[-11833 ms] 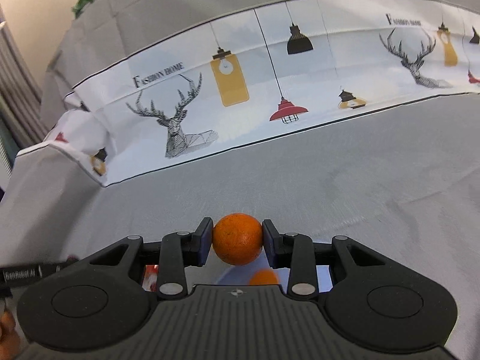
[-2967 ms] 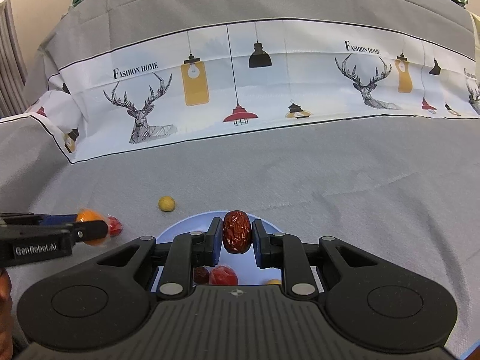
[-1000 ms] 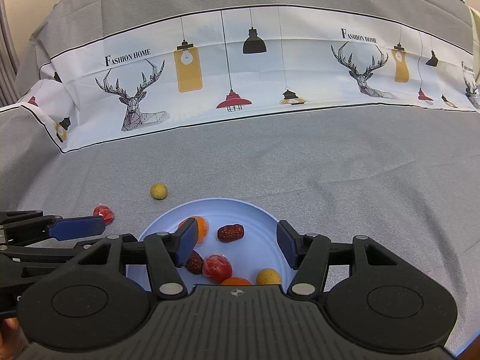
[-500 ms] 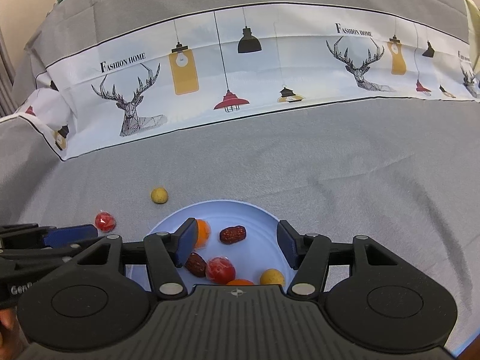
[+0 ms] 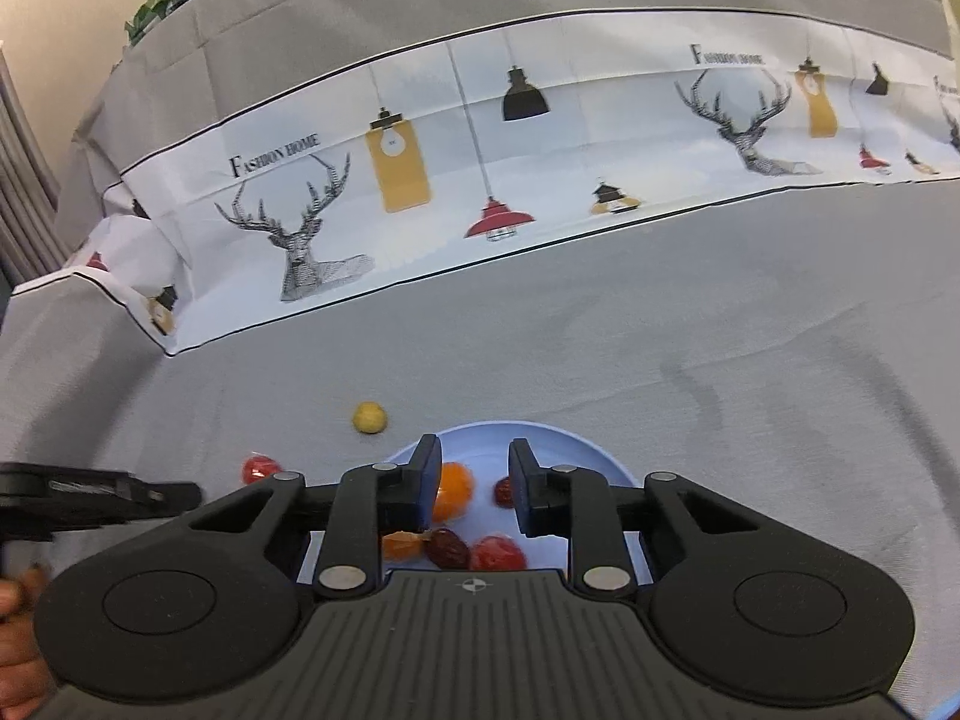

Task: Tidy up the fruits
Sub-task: 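Grasp the red wrapped fruit with the left tool while the right tool grasps the yellow fruit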

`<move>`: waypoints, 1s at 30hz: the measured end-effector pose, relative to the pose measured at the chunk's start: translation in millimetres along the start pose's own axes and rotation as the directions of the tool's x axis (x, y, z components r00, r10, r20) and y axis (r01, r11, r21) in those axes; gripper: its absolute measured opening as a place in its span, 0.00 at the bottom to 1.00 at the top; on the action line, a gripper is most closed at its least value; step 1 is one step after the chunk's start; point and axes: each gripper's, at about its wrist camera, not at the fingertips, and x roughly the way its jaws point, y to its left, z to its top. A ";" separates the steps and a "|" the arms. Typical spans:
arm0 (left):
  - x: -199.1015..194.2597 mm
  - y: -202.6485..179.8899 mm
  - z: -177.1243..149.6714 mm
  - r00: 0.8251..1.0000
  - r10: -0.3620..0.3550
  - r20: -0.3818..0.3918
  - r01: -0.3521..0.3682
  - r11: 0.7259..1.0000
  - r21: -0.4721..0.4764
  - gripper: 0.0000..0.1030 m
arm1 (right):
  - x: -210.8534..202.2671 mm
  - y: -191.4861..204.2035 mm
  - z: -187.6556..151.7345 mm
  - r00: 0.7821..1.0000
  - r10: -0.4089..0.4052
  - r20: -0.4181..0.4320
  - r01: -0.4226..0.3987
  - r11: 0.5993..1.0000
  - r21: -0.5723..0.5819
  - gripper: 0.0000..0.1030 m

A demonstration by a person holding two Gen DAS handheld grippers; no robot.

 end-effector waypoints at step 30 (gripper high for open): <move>55.3 7.3 30.7 0.989 0.129 -0.075 -0.126 0.991 0.037 0.30 | 115.2 72.2 24.2 0.991 0.025 -0.133 -0.036 0.997 -0.075 0.37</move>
